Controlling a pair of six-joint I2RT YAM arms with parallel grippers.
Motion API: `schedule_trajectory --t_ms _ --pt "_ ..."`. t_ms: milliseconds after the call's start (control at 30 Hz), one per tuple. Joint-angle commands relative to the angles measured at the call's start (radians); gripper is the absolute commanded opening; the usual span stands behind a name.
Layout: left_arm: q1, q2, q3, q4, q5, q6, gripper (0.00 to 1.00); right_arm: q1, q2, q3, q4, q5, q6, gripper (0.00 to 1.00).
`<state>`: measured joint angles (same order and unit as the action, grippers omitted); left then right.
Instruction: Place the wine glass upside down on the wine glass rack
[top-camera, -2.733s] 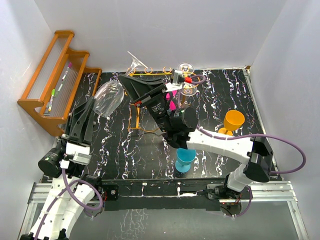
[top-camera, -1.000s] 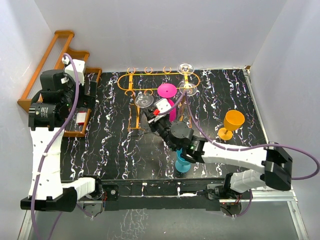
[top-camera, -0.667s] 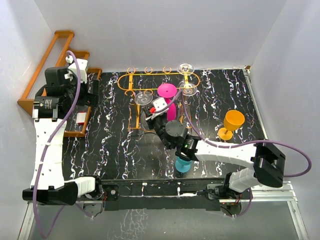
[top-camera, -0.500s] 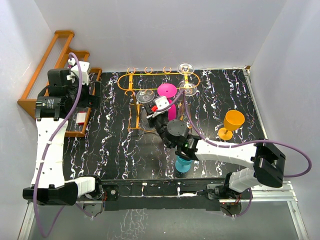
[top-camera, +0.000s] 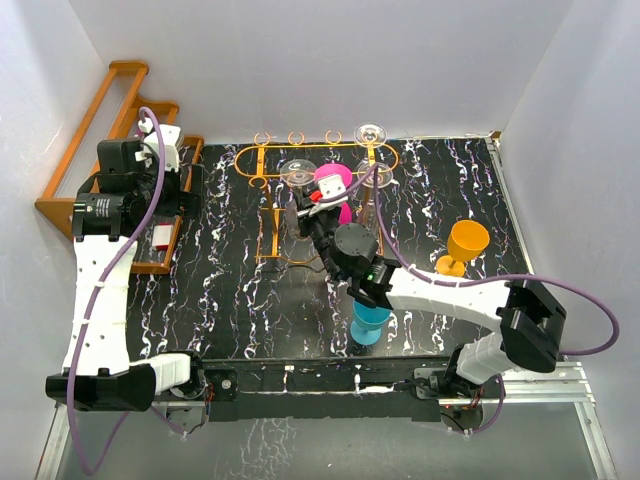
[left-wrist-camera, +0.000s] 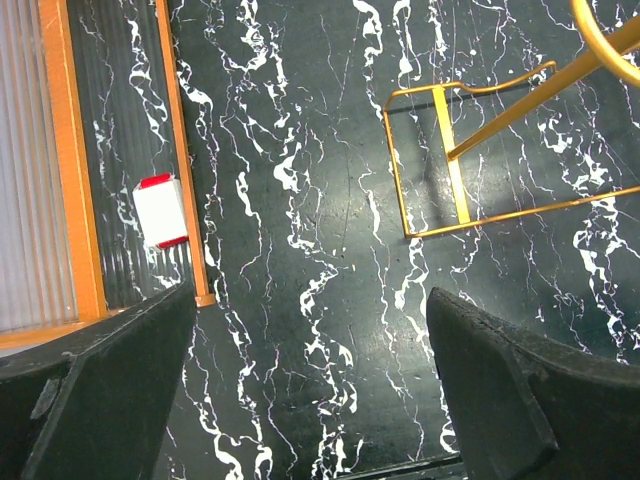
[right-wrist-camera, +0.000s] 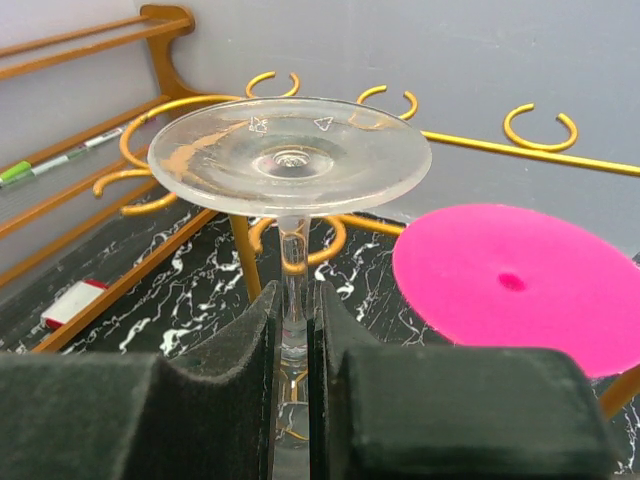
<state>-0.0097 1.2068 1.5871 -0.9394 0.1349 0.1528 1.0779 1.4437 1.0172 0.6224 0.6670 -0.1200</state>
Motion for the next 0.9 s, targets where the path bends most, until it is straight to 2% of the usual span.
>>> schedule_trajectory --t_ms 0,567,600,700,867 --pt "-0.001 -0.019 -0.003 0.010 0.008 -0.007 0.97 -0.004 0.013 0.060 0.032 -0.011 0.026 0.08" --pt "-0.007 -0.015 -0.017 0.022 0.009 -0.003 0.97 -0.009 0.046 0.043 0.030 0.021 0.060 0.08" --pt "-0.007 -0.014 -0.019 0.022 0.009 -0.003 0.97 -0.010 0.049 0.044 0.027 0.017 0.061 0.10" --pt "-0.009 -0.014 -0.019 0.020 0.008 -0.005 0.97 -0.009 0.046 0.036 0.020 0.001 0.077 0.29" --pt "-0.017 -0.009 -0.021 0.011 -0.007 -0.002 0.97 -0.009 0.018 -0.014 0.026 -0.012 0.113 0.41"
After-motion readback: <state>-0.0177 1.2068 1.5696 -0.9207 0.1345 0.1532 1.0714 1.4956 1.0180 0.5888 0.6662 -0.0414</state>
